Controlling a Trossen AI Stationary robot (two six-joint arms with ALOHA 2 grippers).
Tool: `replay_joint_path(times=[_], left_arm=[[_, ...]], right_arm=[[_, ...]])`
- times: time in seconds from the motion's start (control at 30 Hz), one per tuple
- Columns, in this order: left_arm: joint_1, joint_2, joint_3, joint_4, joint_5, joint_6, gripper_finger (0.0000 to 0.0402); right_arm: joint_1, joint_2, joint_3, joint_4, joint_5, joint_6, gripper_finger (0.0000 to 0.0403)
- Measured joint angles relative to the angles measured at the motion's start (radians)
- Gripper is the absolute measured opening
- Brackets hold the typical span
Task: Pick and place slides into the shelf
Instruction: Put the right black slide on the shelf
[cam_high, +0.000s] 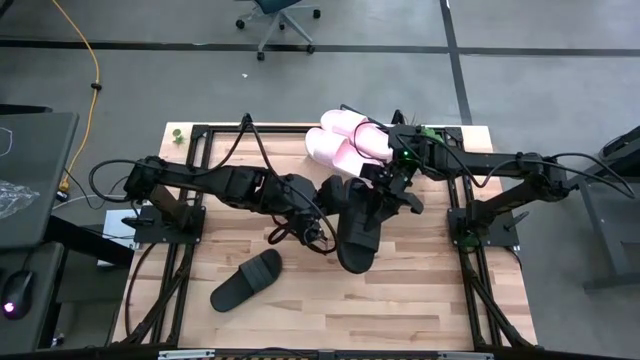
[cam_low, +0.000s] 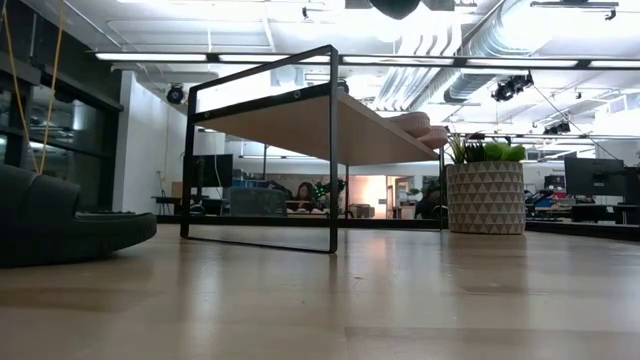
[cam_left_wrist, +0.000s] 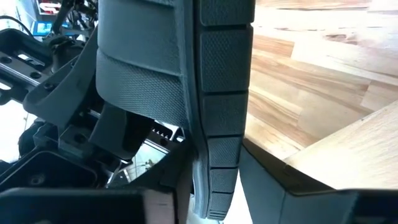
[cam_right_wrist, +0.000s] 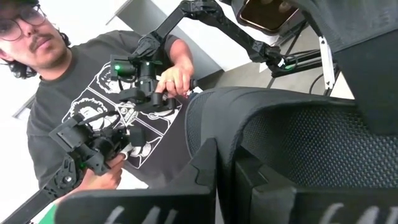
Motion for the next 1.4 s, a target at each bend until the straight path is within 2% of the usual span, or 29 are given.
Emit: replay_joint_path(times=[0.23, 0.7, 1.2, 1.4], left_arm=[[0.000, -0.002, 0.000, -0.003, 0.000, -0.004, 0.0060], [0.000, -0.002, 0.000, -0.003, 0.000, -0.012, 0.0052], [-0.014, -0.002, 0.000, -0.014, -0.007, -0.019, 0.0051], [-0.015, -0.002, 0.000, -0.043, -0.008, -0.046, 0.0051]], right_arm=[[0.000, 0.000, 0.000, -0.001, 0.000, -0.001, 0.0000], [0.000, 0.000, 0.000, 0.000, 0.001, 0.001, 0.0003], [-0.003, -0.001, 0.000, 0.003, 0.068, -0.009, 0.0077], [-0.032, -0.001, 0.000, 0.001, 0.096, -0.035, 0.0087]])
